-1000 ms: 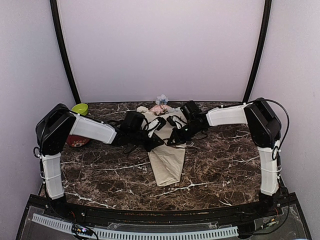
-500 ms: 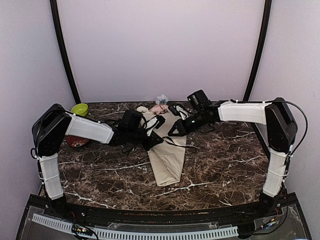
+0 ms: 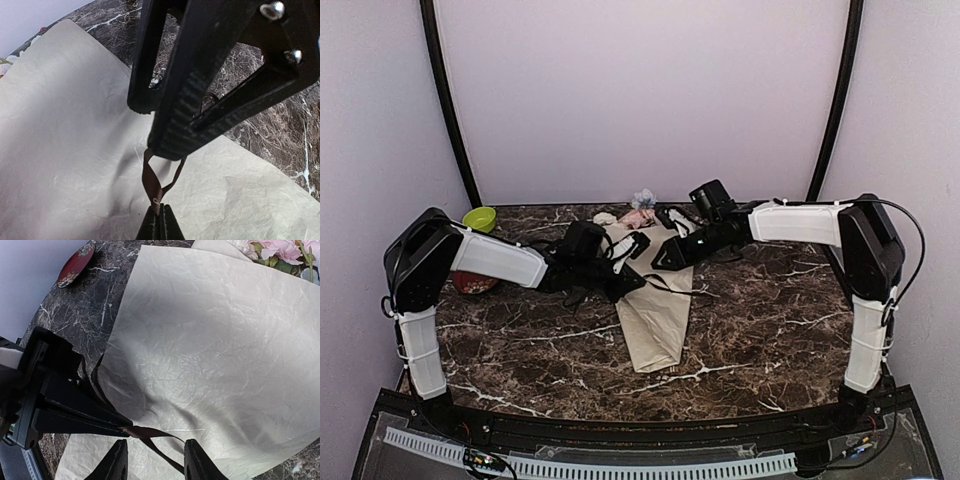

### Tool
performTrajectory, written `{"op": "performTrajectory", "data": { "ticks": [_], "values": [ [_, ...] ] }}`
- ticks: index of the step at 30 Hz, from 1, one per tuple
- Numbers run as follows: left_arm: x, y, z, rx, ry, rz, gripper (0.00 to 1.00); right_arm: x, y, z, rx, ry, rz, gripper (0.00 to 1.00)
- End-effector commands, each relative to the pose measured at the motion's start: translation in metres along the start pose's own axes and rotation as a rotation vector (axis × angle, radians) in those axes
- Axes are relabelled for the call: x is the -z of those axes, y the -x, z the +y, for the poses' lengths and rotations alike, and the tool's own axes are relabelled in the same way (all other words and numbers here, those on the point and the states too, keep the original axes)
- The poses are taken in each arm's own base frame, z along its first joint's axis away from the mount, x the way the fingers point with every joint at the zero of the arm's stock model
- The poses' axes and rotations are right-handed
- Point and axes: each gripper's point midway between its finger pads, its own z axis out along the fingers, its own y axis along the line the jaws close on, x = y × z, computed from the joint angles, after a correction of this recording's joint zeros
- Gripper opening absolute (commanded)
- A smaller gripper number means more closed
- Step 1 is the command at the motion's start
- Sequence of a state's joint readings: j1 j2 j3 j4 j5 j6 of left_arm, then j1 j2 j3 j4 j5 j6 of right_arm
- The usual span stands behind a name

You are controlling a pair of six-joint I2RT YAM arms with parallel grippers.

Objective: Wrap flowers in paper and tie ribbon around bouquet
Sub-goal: Cross the ribbon over the folded bouquet.

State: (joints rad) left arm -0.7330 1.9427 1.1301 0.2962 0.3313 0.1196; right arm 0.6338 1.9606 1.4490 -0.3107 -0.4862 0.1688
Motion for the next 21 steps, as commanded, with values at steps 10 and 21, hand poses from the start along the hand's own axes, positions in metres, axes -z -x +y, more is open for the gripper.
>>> {"op": "performTrajectory", "data": {
  "ticks": [10,21],
  "values": [
    [0.016,0.016,-0.003,-0.027,0.001,-0.029,0.0,-0.022,-0.015,-0.019,0.119,-0.011,0.074,0.44],
    [0.017,0.015,-0.004,-0.037,-0.002,-0.021,0.0,-0.033,-0.012,-0.017,0.133,0.027,0.081,0.23]
  ]
}}
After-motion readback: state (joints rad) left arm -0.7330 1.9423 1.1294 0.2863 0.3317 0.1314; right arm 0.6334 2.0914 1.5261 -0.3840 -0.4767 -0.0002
